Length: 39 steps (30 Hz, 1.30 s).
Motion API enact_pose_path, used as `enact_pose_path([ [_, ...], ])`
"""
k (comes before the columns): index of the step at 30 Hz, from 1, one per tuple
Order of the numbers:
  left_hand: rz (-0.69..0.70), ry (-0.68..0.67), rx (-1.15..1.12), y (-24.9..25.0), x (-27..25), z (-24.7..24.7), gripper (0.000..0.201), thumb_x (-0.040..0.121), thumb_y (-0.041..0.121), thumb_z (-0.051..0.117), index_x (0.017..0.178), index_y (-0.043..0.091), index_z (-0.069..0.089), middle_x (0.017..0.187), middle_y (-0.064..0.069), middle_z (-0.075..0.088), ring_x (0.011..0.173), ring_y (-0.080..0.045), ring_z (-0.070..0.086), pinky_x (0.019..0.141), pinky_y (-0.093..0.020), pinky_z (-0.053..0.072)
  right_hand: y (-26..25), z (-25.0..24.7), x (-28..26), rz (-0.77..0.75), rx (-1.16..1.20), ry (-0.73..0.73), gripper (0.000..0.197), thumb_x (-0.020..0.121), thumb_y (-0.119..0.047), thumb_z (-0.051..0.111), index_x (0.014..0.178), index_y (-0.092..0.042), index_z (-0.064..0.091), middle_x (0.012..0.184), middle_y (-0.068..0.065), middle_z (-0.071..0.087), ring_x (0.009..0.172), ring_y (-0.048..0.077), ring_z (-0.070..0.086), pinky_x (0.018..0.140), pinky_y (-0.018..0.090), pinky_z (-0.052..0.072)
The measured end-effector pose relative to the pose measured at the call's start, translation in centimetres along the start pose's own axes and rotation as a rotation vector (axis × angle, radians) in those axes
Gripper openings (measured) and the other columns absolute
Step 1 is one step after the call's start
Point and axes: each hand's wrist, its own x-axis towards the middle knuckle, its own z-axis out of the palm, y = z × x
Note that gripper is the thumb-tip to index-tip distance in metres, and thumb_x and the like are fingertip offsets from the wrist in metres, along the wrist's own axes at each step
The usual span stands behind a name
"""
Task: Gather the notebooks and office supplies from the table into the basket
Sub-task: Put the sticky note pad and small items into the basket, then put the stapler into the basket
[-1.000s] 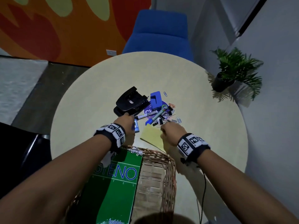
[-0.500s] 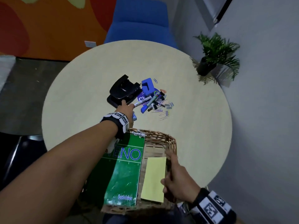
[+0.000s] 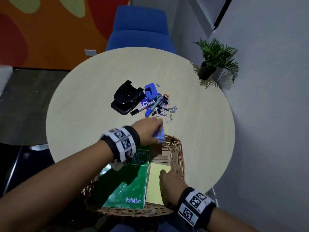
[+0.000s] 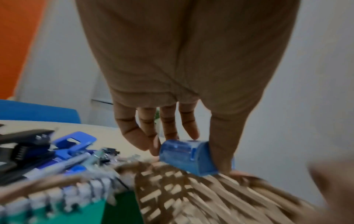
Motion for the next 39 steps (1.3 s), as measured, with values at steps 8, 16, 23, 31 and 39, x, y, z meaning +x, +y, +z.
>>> enact_pose_path([
  [8,0.307,-0.189,0.529,2.9,1.2,5.7,0.027,0.091,0.018,0.055,0.118,0.014,0.057,0.13,-0.003,0.054,0.119,-0.03,0.043,0.093,-0.044,0.04,4.7,-4.1,-3.9,-0.094,0.178,0.187,0.027,0.085,-0.023,0.048,0.112,-0.018,0.045,0.102,0.013,0.063,0.095,0.033,0.058,0.067,0.035,0.036],
  [16,0.404,-0.21,0.747,1.8,2.7,7.4,0.022,0.089,0.018,0.059,0.107,0.01,0.069,0.125,-0.008,0.059,0.113,-0.029,0.046,0.089,-0.043,0.044,9.3,-10.0,-2.7,-0.187,0.382,0.209,0.018,0.083,-0.036,0.062,0.097,-0.031,0.054,0.062,0.0,0.07,0.064,0.01,0.063,0.069,0.028,0.051],
  [23,0.339,-0.198,0.665,1.5,2.3,7.1,0.017,0.079,0.034,0.066,0.086,0.022,0.075,0.106,0.002,0.069,0.097,-0.018,0.061,0.08,-0.032,0.053,9.6,-19.3,12.1,-0.178,0.682,0.359,0.019,0.082,-0.019,0.07,0.097,-0.012,0.061,0.073,0.004,0.065,0.059,0.016,0.069,0.053,0.019,0.051],
  [31,0.105,-0.165,0.588,2.9,2.5,10.6,0.04,0.098,0.027,0.038,0.12,0.0,0.057,0.131,-0.019,0.047,0.121,-0.034,0.042,0.1,-0.058,0.035,5.4,-23.3,28.6,0.05,0.514,0.359,0.036,0.081,-0.038,0.069,0.072,-0.01,0.049,0.06,0.003,0.045,0.054,0.022,0.048,0.043,0.024,0.036],
  [39,0.056,0.062,0.484,2.0,2.2,10.5,0.026,0.066,0.04,0.072,0.081,0.02,0.072,0.098,-0.002,0.065,0.087,-0.022,0.061,0.067,-0.035,0.053,6.3,-23.7,26.0,-0.094,0.676,0.536,0.042,0.089,-0.017,0.059,0.054,-0.013,0.036,0.063,0.012,0.043,0.067,0.02,0.04,0.063,0.027,0.032],
])
